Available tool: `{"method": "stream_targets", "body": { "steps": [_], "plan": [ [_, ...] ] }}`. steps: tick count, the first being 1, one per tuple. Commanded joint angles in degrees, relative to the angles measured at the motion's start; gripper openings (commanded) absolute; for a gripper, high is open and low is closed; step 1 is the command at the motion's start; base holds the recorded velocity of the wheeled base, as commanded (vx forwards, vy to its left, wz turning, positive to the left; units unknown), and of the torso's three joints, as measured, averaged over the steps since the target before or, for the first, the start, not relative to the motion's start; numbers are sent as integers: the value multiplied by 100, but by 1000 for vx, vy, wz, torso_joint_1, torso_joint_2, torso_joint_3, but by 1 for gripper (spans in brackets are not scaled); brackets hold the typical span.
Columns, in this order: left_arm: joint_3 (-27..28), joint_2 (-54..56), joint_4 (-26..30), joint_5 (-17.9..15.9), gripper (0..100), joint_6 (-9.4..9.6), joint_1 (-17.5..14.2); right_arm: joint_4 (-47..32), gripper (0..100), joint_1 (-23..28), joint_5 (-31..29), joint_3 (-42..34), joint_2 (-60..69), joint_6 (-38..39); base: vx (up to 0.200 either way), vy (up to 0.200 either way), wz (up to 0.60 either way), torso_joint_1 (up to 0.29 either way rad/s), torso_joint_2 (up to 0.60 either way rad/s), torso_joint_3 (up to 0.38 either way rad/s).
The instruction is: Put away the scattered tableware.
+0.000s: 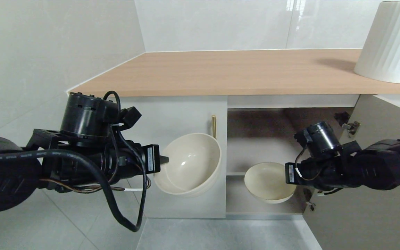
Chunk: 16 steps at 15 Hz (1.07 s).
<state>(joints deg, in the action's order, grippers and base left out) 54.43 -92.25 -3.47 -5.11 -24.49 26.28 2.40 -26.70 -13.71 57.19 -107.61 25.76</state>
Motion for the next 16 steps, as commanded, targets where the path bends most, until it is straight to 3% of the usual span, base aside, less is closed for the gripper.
{"method": "stream_targets", "body": {
  "steps": [1,4,16],
  "plan": [
    [59,-65,5,1,0,-3,0,665,0,15,-298,258,-999,-1,0,0,0,0,0,0],
    [68,-48,5,1,0,-3,0,1351,0,262,-483,961,-1992,26,0,0,0,0,0,0],
    [41,-57,13,1,0,-21,44,1131,0,886,-1450,3150,-3741,351,0,0,0,0,0,0]
  ]
}}
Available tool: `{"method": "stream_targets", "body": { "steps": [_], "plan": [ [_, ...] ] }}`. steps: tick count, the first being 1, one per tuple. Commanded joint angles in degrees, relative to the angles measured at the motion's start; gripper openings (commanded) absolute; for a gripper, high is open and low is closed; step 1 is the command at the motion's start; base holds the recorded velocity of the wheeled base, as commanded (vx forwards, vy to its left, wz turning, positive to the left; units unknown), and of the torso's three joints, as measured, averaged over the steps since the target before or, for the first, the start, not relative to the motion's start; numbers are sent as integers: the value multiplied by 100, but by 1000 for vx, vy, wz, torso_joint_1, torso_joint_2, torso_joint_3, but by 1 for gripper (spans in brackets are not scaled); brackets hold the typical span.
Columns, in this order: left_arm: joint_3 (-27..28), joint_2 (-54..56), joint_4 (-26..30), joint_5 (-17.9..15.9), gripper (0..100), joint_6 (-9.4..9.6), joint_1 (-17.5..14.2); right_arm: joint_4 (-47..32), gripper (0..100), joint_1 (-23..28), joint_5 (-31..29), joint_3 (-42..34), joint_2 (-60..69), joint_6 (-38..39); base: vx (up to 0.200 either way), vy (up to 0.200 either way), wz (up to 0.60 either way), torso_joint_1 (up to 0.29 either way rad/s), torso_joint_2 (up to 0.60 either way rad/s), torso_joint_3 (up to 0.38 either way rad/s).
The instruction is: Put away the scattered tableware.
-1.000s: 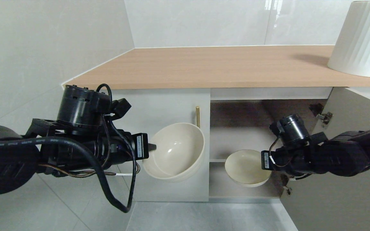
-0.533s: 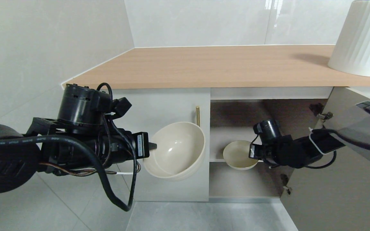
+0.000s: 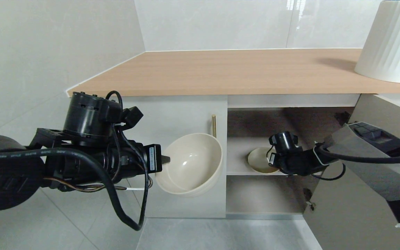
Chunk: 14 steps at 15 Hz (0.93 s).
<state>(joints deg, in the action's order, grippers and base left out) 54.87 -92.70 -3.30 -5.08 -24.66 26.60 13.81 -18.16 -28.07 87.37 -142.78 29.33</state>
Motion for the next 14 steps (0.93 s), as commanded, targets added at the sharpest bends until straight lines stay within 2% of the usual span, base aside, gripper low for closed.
{"method": "stream_targets", "body": {
  "steps": [1,6,13,14],
  "plan": [
    [-3,-12,-4,-1,0,-4,3,-10,0,41,-23,175,-233,55,0,0,0,0,0,0],
    [-11,-3,-4,7,0,-4,12,-19,0,120,-242,606,-409,222,0,0,0,0,0,0],
    [-47,32,-4,7,0,-4,12,-19,0,138,-295,764,-470,310,0,0,0,0,0,0],
    [-47,32,-4,7,0,-4,21,-28,100,138,-313,764,-462,310,0,0,0,0,0,0]
  ]
}}
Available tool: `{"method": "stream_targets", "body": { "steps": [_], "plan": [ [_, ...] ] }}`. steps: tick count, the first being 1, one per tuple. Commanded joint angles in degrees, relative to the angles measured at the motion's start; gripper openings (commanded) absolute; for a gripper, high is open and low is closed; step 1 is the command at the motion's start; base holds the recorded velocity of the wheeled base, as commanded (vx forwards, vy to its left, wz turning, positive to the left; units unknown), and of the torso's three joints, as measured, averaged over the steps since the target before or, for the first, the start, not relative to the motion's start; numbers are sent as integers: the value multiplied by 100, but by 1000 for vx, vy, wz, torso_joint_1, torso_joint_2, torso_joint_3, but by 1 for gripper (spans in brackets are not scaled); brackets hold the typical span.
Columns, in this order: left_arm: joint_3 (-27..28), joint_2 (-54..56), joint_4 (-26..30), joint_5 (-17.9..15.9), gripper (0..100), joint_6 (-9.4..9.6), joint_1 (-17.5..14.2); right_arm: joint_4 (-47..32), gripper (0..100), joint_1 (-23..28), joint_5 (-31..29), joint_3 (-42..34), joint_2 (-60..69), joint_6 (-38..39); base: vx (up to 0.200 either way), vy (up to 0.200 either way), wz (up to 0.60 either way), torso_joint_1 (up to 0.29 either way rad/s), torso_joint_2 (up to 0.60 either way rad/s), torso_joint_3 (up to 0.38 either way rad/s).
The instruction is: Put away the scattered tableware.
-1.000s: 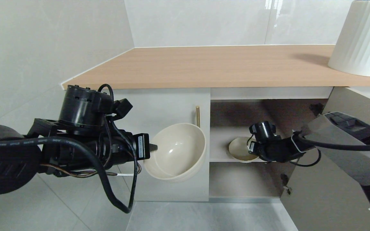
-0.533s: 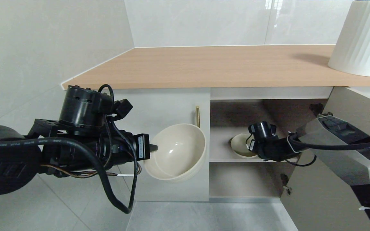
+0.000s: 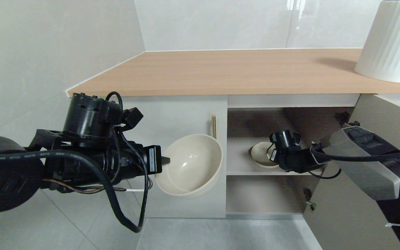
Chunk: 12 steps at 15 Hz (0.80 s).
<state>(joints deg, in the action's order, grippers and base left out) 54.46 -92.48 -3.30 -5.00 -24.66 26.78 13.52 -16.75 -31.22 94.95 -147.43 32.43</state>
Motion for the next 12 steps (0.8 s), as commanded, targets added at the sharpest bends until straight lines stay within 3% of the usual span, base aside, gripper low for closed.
{"method": "stream_targets", "body": {
  "steps": [1,4,6,7,9,12],
  "plan": [
    [-5,10,-4,-1,0,-4,2,10,100,-4,-7,-3,13,0,0,0,0,0,0,0],
    [-5,10,-4,16,0,-4,2,-7,100,-13,-139,-144,259,71,0,0,0,0,0,0],
    [-5,19,-4,60,0,14,2,-253,100,-118,46,-900,1199,150,0,0,0,0,0,0],
    [-14,-25,-4,69,0,93,2,-491,100,-329,327,-1216,1753,150,0,0,0,0,0,0],
    [-23,-288,5,166,0,480,64,-1246,100,-680,1153,-1796,2992,150,0,0,0,0,0,0],
    [136,-693,-12,306,0,752,319,-2653,100,-1023,2226,-1928,4381,124,0,0,0,0,0,0]
  ]
}}
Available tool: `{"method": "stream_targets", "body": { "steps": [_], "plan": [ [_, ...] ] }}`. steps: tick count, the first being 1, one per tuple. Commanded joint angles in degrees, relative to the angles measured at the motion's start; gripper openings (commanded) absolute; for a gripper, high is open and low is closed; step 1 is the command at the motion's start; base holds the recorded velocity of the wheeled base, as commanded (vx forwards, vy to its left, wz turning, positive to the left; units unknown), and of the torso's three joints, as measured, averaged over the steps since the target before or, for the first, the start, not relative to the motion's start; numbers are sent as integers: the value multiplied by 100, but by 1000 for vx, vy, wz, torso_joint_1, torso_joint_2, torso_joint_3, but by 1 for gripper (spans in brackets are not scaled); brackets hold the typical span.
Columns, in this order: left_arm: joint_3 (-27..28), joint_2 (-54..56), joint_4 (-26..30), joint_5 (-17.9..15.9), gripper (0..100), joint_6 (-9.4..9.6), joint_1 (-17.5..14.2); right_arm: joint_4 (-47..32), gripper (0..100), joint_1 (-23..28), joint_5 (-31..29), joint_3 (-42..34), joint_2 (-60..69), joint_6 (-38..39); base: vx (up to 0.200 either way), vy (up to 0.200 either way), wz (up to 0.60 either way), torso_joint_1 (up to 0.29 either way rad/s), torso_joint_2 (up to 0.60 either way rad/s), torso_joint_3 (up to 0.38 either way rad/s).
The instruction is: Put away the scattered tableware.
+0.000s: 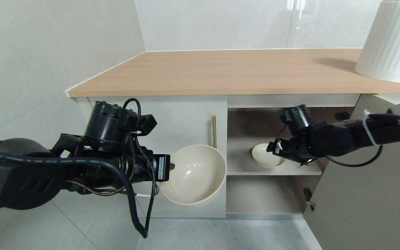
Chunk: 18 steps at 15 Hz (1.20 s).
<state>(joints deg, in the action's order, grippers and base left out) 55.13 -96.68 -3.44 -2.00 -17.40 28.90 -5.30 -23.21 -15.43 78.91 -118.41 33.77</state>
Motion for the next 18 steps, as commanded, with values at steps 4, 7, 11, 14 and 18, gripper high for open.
{"method": "stream_targets", "body": {
  "steps": [4,7,11,14,18],
  "plan": [
    [86,-949,1,551,0,360,678,-1623,100,-931,972,-552,2384,-512,0,0,0,0,0,0],
    [121,-1309,-271,754,0,369,1047,-1693,100,-1203,972,-1000,2524,-1127,0,0,0,0,0,0],
    [112,-1801,-702,1343,0,360,1636,-1685,100,-1414,919,-1343,2269,-1496,0,0,0,0,0,0],
    [95,-1766,-887,1404,0,333,1689,-1676,100,-1564,919,-1343,1900,-1487,0,0,0,0,0,0],
    [60,-1652,-887,1448,0,316,1768,-1333,100,-1704,911,-1299,1391,-1162,0,0,0,0,0,0]
  ]
}}
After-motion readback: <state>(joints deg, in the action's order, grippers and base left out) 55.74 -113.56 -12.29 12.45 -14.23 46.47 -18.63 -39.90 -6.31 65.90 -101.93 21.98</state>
